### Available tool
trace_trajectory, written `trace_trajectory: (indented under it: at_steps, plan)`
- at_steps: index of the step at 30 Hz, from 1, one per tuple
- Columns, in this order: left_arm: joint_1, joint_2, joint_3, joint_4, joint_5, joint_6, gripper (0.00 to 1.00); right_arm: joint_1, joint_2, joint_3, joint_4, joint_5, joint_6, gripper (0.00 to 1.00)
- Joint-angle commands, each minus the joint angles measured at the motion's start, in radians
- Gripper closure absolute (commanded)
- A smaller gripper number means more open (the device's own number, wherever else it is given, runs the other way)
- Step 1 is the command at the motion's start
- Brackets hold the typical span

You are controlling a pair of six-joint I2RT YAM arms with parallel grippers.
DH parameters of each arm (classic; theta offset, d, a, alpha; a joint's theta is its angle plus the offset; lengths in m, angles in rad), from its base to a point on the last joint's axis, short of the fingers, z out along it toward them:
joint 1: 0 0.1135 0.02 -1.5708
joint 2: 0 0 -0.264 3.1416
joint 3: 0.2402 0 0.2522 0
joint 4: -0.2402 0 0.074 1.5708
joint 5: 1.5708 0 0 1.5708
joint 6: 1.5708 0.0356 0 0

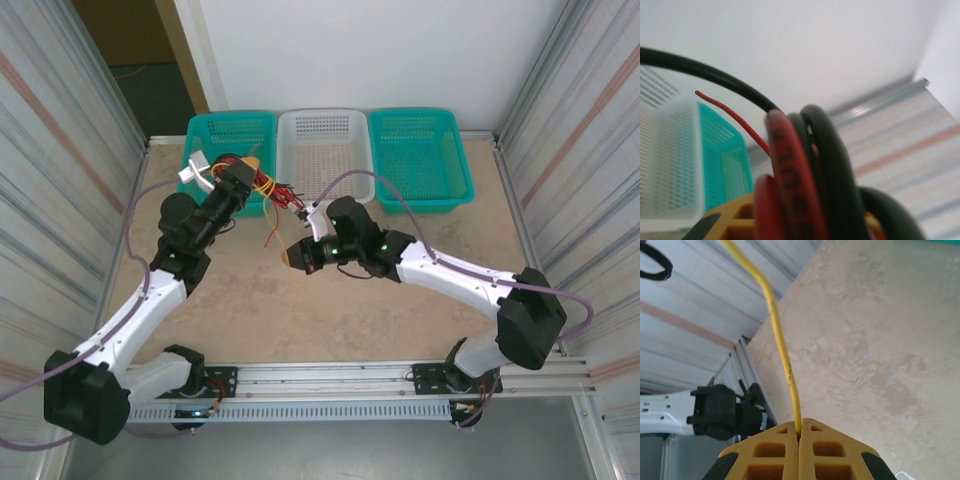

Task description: Untangle the cables

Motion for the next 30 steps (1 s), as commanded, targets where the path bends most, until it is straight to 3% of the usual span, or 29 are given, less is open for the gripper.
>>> trace_trajectory:
  at_steps: [1,7,12,18,24,27,30]
  plan:
    - [-0.008,-0.041,0.033,-0.045,-0.311,0.158,1.0,0.055,-0.057,0.039,-0.219,0.002,-0.058,1.0]
    - [-0.008,0.016,-0.004,-0.063,-0.304,0.27,1.0,0.08,-0.155,0.206,-0.43,0.017,-0.149,1.0]
    - [-0.008,0.021,-0.056,-0.091,-0.28,0.312,1.0,0.036,-0.191,0.352,-0.524,0.018,-0.205,1.0]
    - [0.006,-0.018,-0.141,-0.079,-0.133,0.283,1.0,-0.203,-0.216,0.423,-0.509,-0.059,-0.193,1.0]
    - [0.041,-0.028,-0.181,0.004,0.184,0.239,1.0,-0.423,-0.102,0.506,-0.543,-0.171,-0.224,1.0]
    - [0.048,-0.069,-0.19,0.046,0.3,0.216,1.0,-0.499,-0.026,0.548,-0.595,-0.158,-0.267,1.0]
    - [0.074,-0.154,-0.199,0.031,0.327,0.201,1.0,-0.589,0.027,0.519,-0.583,-0.128,-0.235,1.0]
